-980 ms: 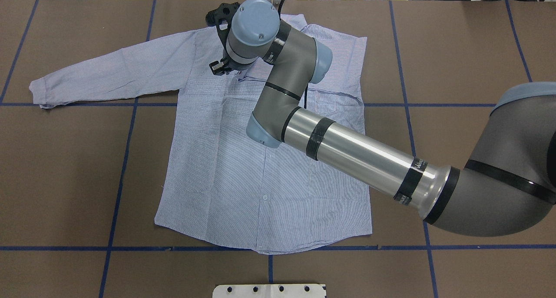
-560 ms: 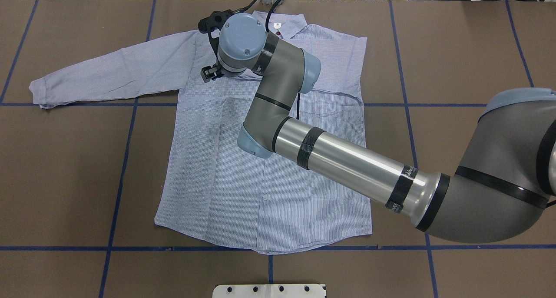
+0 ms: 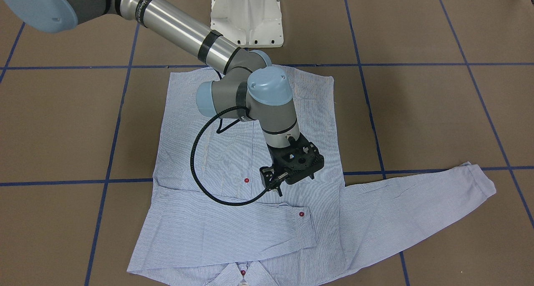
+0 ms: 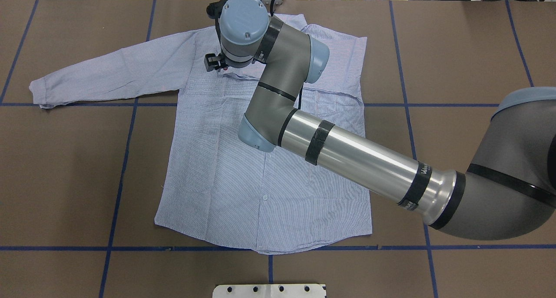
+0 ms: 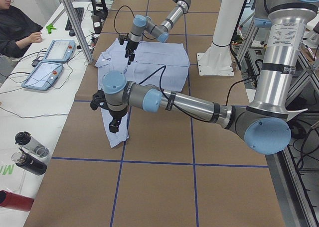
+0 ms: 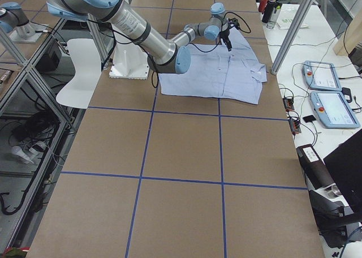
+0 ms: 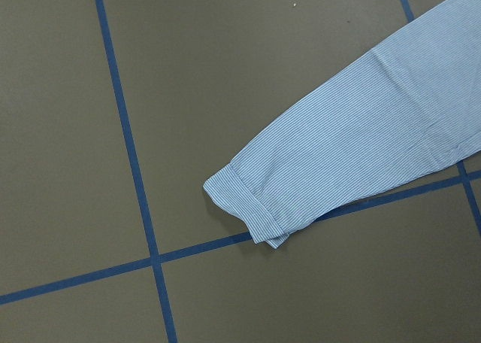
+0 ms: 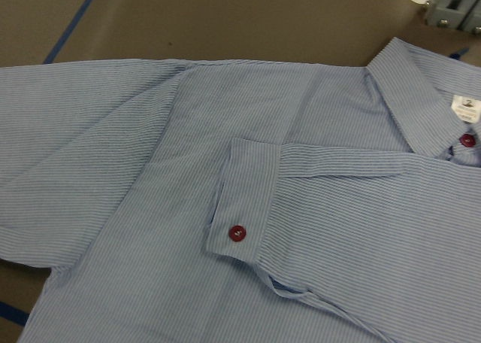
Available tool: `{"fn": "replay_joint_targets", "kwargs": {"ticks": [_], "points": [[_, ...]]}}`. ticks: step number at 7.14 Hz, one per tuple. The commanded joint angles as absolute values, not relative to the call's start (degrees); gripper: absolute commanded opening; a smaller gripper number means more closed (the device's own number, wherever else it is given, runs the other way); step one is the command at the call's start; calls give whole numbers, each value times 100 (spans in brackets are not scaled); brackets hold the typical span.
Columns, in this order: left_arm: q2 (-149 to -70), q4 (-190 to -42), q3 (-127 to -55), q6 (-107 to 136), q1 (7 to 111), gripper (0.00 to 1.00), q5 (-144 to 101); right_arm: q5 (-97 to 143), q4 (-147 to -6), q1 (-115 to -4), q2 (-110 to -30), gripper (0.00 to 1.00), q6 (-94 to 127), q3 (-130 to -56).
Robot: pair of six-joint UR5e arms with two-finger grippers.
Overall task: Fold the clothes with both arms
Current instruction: 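Lay the sleeve cuff near the collar and open the right gripper, then raise the right gripper and draw it back toward the shirt shoulder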
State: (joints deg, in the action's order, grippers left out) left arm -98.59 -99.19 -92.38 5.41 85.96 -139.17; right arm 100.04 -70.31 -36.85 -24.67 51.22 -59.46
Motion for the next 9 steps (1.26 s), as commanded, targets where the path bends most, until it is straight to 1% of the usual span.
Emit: {"fn": "replay_joint_targets", "kwargs": {"ticks": [1, 2, 3, 4, 5, 6, 7, 8, 9], "points": [[-9844, -11698, -8459, 2040, 8176, 100, -13782, 10379, -8016, -3928, -2925, 99, 5264, -6801], [-9809, -12551, -8142, 2796, 8026, 100, -13520, 10502, -8251, -4138, -3162, 99, 5473, -7064], [-9809, -13290, -7773, 3361, 7798, 100, -13030, 11112, -8653, -4505, -3329, 99, 5449, -7284], [-9809, -13916, -7387, 3688, 7544, 100, -12451, 11597, -9005, -4813, -3592, 99, 5423, -7652], [-9870, -14418, -7035, 4161, 7411, 100, -12141, 11662, -9418, -4912, -4047, 99, 5057, -8290], [-9957, -14684, -6796, 4453, 7183, 100, -11920, 11654, -10057, -5052, -4304, 99, 4332, -8758], [-10123, -14695, -6611, 4621, 7094, 100, -11674, 11672, -10464, -5236, -4350, 99, 3933, -8911], [-10316, -14721, -6348, 4632, 7006, 100, -11533, 11863, -10424, -5377, -4681, 99, 3755, -9156], [-10414, -14722, -6198, 4632, 6883, 99, -11505, 12239, -10363, -5553, -4780, 99, 3657, -9176]]}}
